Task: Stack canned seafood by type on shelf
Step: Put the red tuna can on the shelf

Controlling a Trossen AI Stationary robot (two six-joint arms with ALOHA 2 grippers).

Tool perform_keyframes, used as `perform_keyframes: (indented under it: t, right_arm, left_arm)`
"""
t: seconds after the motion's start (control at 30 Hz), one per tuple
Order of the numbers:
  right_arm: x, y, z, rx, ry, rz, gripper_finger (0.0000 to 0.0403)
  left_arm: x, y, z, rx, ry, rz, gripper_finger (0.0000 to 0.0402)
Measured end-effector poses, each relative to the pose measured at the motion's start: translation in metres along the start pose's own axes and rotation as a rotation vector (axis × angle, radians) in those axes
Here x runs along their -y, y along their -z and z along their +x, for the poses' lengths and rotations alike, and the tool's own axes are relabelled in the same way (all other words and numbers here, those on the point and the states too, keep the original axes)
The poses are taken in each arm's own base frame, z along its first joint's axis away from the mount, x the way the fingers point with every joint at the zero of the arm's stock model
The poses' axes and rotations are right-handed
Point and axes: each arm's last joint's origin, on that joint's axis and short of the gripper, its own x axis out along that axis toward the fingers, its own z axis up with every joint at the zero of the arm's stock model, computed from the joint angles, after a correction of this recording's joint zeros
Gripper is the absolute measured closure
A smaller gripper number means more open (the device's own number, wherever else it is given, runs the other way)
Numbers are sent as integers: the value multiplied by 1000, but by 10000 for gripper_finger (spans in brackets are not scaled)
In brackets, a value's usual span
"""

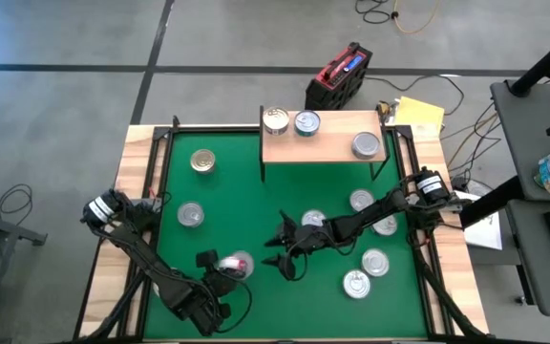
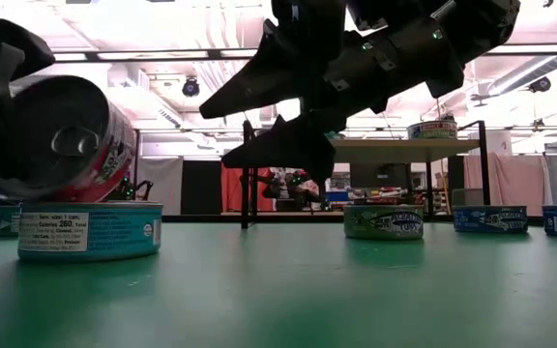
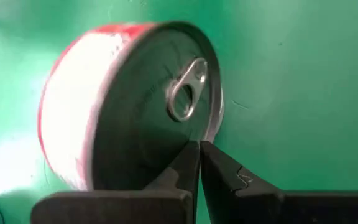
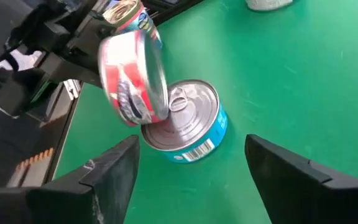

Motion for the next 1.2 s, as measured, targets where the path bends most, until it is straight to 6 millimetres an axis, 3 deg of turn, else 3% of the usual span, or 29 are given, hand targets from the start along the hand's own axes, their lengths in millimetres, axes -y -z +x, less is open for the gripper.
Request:
perform_keyframes:
  t: [0.17, 0.27, 0.7, 0.9, 1.2]
  right_arm:
    - [-7, -4, 1, 16, -16, -210, 101]
    - [-13, -8, 2, 30, -30, -247, 95]
    - [-9, -14, 7, 66, 19, -76, 72]
    - [-2, -6, 30, 33, 28, -20, 74]
    - [-7, -3, 62, -9, -62, -17, 62]
  left_arm:
    - [0, 0, 0, 2, -4, 1, 402]
    - [0, 0, 0, 9, -6, 0, 402]
    - [-1, 0, 0, 17, -9, 0, 402]
    - [-1, -1, 0, 34, -17, -1, 402]
    - [0, -1, 0, 43, -16, -6, 402]
